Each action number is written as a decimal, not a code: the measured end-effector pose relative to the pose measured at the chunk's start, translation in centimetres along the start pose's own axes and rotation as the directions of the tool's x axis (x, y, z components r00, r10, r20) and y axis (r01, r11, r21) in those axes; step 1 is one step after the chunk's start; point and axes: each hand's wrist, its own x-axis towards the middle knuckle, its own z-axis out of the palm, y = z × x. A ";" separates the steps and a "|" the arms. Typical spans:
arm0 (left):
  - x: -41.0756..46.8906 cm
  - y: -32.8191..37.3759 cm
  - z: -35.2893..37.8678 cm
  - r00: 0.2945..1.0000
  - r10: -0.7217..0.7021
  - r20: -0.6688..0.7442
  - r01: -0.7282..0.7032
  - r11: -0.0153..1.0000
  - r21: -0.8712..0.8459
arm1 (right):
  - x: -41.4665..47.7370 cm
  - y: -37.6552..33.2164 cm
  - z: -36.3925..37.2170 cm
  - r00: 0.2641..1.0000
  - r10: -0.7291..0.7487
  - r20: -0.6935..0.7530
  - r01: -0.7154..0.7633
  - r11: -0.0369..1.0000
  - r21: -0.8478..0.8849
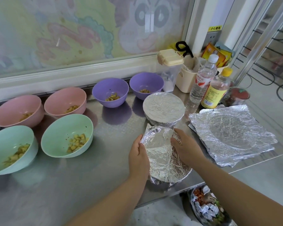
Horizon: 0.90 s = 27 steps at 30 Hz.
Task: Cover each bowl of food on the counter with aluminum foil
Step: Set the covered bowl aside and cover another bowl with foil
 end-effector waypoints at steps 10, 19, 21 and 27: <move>2.1 0.0 1.0 0.975 0.074 0.207 -0.144 0.926 0.348 | -1.3 2.7 -1.8 0.997 0.066 -0.030 -0.057 0.970 0.237; 2.5 0.1 1.0 0.963 0.043 0.266 -0.113 0.960 0.255 | -1.5 3.2 -1.2 0.992 0.121 -0.036 -0.099 0.923 0.372; 2.1 0.8 1.0 0.963 0.042 0.264 -0.108 0.965 0.241 | -1.4 3.2 -1.1 0.990 0.135 -0.040 -0.110 0.915 0.388; 2.1 1.2 0.9 0.957 -0.016 0.289 -0.057 0.968 0.243 | -1.4 3.3 -0.8 0.989 0.137 -0.058 -0.103 0.913 0.394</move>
